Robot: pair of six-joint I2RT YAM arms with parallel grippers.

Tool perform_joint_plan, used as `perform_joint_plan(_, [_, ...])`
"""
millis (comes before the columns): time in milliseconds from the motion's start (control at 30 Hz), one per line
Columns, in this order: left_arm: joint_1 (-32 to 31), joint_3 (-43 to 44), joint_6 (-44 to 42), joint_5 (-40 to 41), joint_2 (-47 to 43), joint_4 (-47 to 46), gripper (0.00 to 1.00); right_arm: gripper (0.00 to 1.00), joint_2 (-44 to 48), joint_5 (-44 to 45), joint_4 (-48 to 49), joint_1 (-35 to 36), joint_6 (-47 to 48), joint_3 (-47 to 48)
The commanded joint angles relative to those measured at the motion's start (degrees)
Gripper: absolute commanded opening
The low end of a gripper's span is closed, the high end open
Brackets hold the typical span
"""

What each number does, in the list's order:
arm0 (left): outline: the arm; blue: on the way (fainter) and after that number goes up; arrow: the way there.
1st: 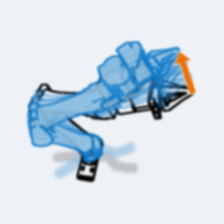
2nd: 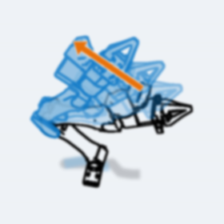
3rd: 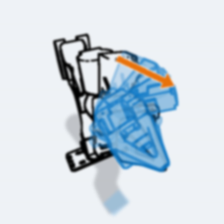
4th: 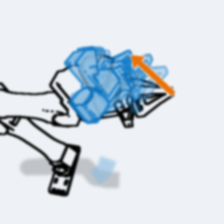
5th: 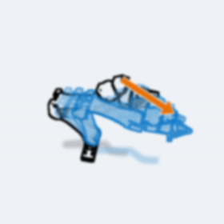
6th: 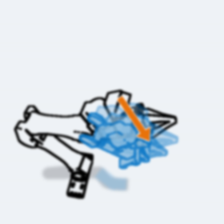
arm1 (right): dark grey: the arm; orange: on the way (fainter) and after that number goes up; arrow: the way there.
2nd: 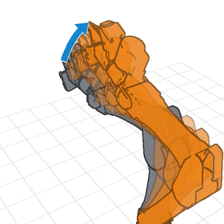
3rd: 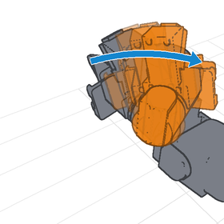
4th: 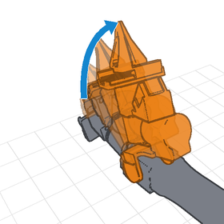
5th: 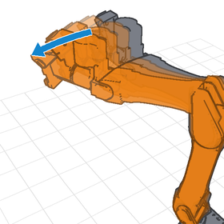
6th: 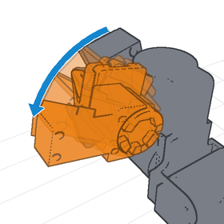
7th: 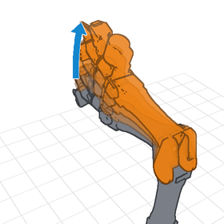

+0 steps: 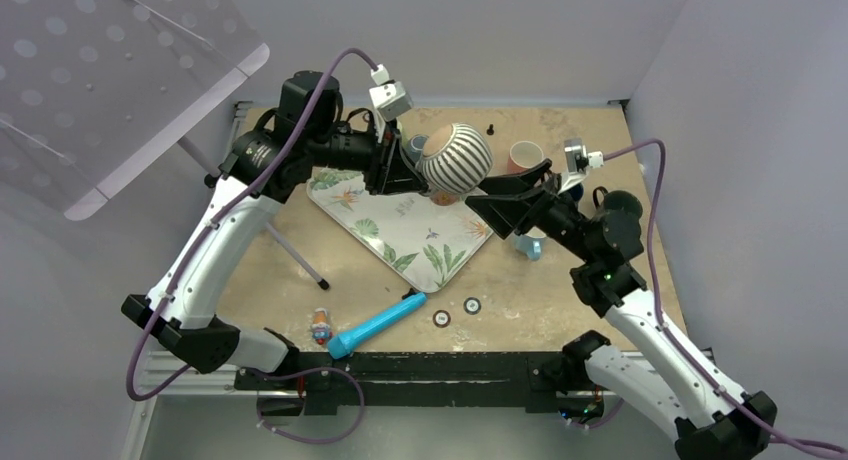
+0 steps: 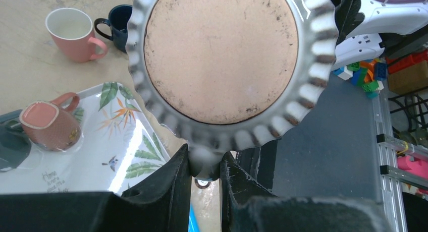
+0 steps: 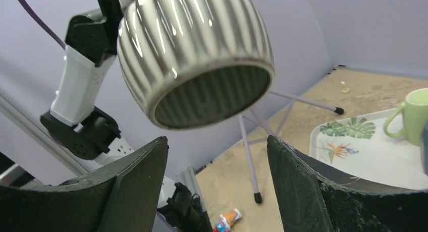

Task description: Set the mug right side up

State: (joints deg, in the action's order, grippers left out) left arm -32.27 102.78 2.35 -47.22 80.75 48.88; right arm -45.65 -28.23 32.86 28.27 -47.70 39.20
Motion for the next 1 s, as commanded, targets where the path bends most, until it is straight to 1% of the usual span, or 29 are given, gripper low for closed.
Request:
perform_joint_plan(0, [0.51, 4.4, -0.55, 0.99, -1.94, -3.21, 0.0, 0.76, 3.26, -0.38, -12.62, 0.51, 11.56, 3.48])
perform_joint_plan(67, [0.51, 3.83, -1.12, 1.36, -2.16, -3.18, 0.0, 0.78, 4.28, -3.67, -12.8, 0.64, 13.8, 3.26])
perform_joint_plan(100, [0.47, 3.64, -1.16, 1.36, -2.2, -3.22, 0.0, 0.78, 4.59, -5.7, -11.41, 0.59, 14.0, 3.05])
perform_joint_plan(167, [0.48, 3.48, -1.19, 1.13, -2.1, -3.29, 0.0, 0.81, 4.7, -8.67, -3.82, 0.64, 10.59, 1.36])
perform_joint_plan(267, [0.51, 3.1, -0.81, 0.37, -1.87, -3.47, 0.0, 0.82, 1.98, -10.94, 12.06, 1.14, 3.13, -0.59])
perform_joint_plan(333, [0.44, 2.72, -0.55, -0.23, -1.96, -3.78, 0.0, 0.83, -0.77, -9.76, 21.31, 2.58, -0.13, -0.7])
perform_joint_plan(367, [0.45, 2.57, -0.5, -0.35, -1.99, -3.89, 0.0, 0.83, -2.06, -8.72, 24.28, 3.33, -1.24, -0.36])
perform_joint_plan(467, [0.33, 1.7, -0.42, -0.72, -2.26, -4.36, 0.0, 0.81, -6.6, -5.97, 29.24, 4.98, -2.79, 1.83])
perform_joint_plan(567, [0.06, -0.11, -0.22, -1.21, -2.16, -5.15, 0.0, 0.77, -9.2, -4.18, 35.81, 5.22, -5.52, 3.42])
perform_joint_plan(633, [-0.06, -1.77, -0.22, -1.91, -2.3, -5.81, 0.0, 0.69, -9.6, -1.92, 36.28, 5.29, -5.02, 4.54])
perform_joint_plan(667, [-0.2, -2.4, -0.53, -2.32, -2.37, -5.99, 0.0, 0.61, -9.59, -0.47, 35.9, 5.3, -4.37, 4.72])
perform_joint_plan(733, [-0.32, -3.6, -1.4, -3.37, -2.52, -6.15, 0.0, 0.36, -8.98, 2.8, 33.95, 5.26, -3.17, 4.66])
perform_joint_plan(767, [-0.33, -4.1, -1.89, -4.28, -2.59, -5.83, 0.0, 0.21, -8.52, 4.18, 31.64, 5.23, -2.2, 4.82])
perform_joint_plan(800, [-0.32, -4.53, -2.92, -4.59, -2.68, -5.18, 0.0, 0.06, -7.87, 5.37, 26.61, 5.14, -0.61, 5.58])
perform_joint_plan(833, [-0.3, -4.74, -4.42, -4.41, -2.84, -4.26, 0.01, 0.0, -7.07, 7.56, 18.68, 5.18, 1.85, 7.29])
perform_joint_plan(867, [-0.24, -4.68, -5.89, -3.73, -2.95, -2.67, 0.18, 0.0, -6.22, 10.2, 10.22, 5.16, 5.08, 9.18])
perform_joint_plan(900, [-0.25, -4.35, -8.68, -1.8, -3.02, -0.48, 0.48, 0.0, -5.57, 12.13, 2.14, 5.19, 8.36, 11.14])
perform_joint_plan(933, [-0.24, -4.48, -10.53, 0.71, -3.42, 1.3, 0.87, 0.0, -4.92, 14.39, -5.63, 5.16, 11.23, 13.19])
perform_joint_plan(967, [-0.05, -5.08, -12.24, 3.87, -4.09, 2.36, 0.98, 0.0, -4.6, 16.38, -14.52, 5.17, 14.39, 16.46])
